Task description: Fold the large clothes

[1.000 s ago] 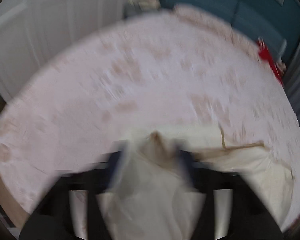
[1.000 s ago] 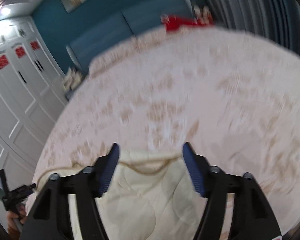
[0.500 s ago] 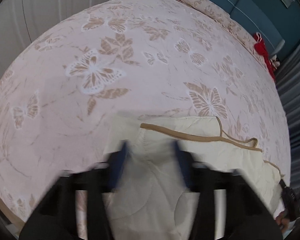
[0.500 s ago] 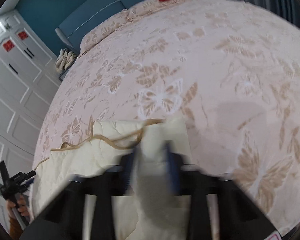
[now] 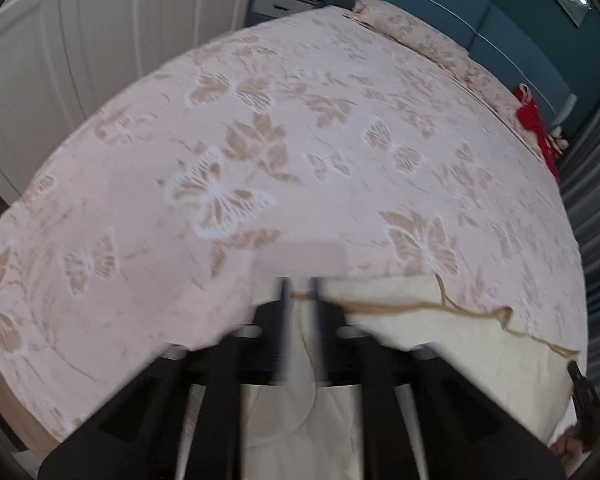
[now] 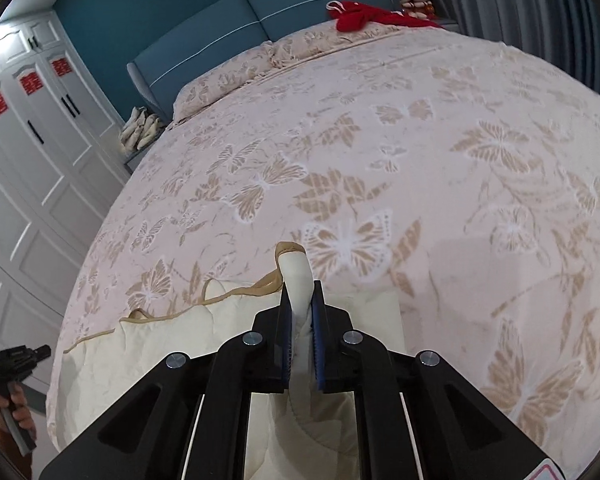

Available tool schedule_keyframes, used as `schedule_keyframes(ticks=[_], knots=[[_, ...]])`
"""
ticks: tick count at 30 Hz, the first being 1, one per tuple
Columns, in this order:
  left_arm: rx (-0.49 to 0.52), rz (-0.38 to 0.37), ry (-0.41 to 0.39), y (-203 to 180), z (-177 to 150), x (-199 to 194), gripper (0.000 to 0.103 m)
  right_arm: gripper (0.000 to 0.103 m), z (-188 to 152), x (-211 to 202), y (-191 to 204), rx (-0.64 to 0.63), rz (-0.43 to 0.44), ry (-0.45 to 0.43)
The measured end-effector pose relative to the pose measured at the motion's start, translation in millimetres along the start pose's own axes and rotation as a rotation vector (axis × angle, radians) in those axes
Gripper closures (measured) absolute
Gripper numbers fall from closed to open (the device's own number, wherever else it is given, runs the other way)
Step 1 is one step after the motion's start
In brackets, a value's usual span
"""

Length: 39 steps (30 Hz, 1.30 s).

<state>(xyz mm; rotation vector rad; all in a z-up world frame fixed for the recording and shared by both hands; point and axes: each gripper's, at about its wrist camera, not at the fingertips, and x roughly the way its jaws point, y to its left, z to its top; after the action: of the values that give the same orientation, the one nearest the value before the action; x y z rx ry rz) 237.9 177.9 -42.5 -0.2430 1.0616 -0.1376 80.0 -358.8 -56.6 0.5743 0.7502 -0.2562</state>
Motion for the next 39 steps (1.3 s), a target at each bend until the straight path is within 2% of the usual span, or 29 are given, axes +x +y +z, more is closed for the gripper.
schedule_keyframes(ticks=[1, 2, 4, 5, 8, 10, 11, 12, 14, 15, 17, 21, 24, 29, 35, 39], knots=[[-0.002, -0.001, -0.002, 2, -2, 1, 0.04, 0.095, -1, 1, -3, 0.004, 0.003, 0.004], [-0.002, -0.005, -0.013, 4, -6, 2, 0.031, 0.095, -2, 1, -6, 0.009, 0.006, 0.009], [0.006, -0.002, 0.014, 4, -10, 11, 0.03, 0.095, -3, 2, -10, 0.023, 0.014, 0.014], [-0.005, -0.02, 0.048, 5, -11, 20, 0.024, 0.095, -3, 3, -11, 0.029, 0.018, 0.016], [-0.036, -0.062, 0.119, 8, -14, 42, 0.023, 0.095, -5, 4, -10, 0.029, 0.017, 0.018], [-0.05, -0.094, 0.168, 9, -16, 54, 0.037, 0.095, -5, 4, -9, 0.019, 0.014, 0.021], [-0.049, -0.113, 0.19, 7, -17, 58, 0.06, 0.094, -5, 4, -9, 0.017, 0.013, 0.023], [-0.051, -0.121, 0.201, 6, -17, 58, 0.077, 0.094, -5, 4, -9, 0.016, 0.014, 0.026], [-0.032, -0.116, 0.173, -1, -14, 49, 0.091, 0.095, -3, 4, -9, 0.015, 0.016, 0.029], [-0.001, -0.103, 0.134, -9, -11, 38, 0.093, 0.095, -2, 3, -7, 0.014, 0.023, 0.026], [0.034, -0.097, 0.072, -20, -5, 20, 0.094, 0.095, 3, -3, -2, 0.013, 0.035, 0.004], [0.021, -0.087, -0.008, -27, 11, -1, 0.094, 0.095, 19, -13, 7, 0.02, 0.028, -0.053], [0.03, -0.019, 0.026, -26, 12, 22, 0.094, 0.095, 19, 5, 5, -0.003, -0.034, -0.021], [0.041, 0.093, 0.112, -21, -10, 80, 0.094, 0.095, -4, 55, -7, -0.025, -0.142, 0.1], [0.101, 0.126, 0.107, -23, -26, 102, 0.086, 0.095, -24, 82, -16, -0.055, -0.184, 0.147], [0.164, 0.184, 0.043, -32, -35, 108, 0.079, 0.093, -30, 87, -13, -0.092, -0.209, 0.127]])
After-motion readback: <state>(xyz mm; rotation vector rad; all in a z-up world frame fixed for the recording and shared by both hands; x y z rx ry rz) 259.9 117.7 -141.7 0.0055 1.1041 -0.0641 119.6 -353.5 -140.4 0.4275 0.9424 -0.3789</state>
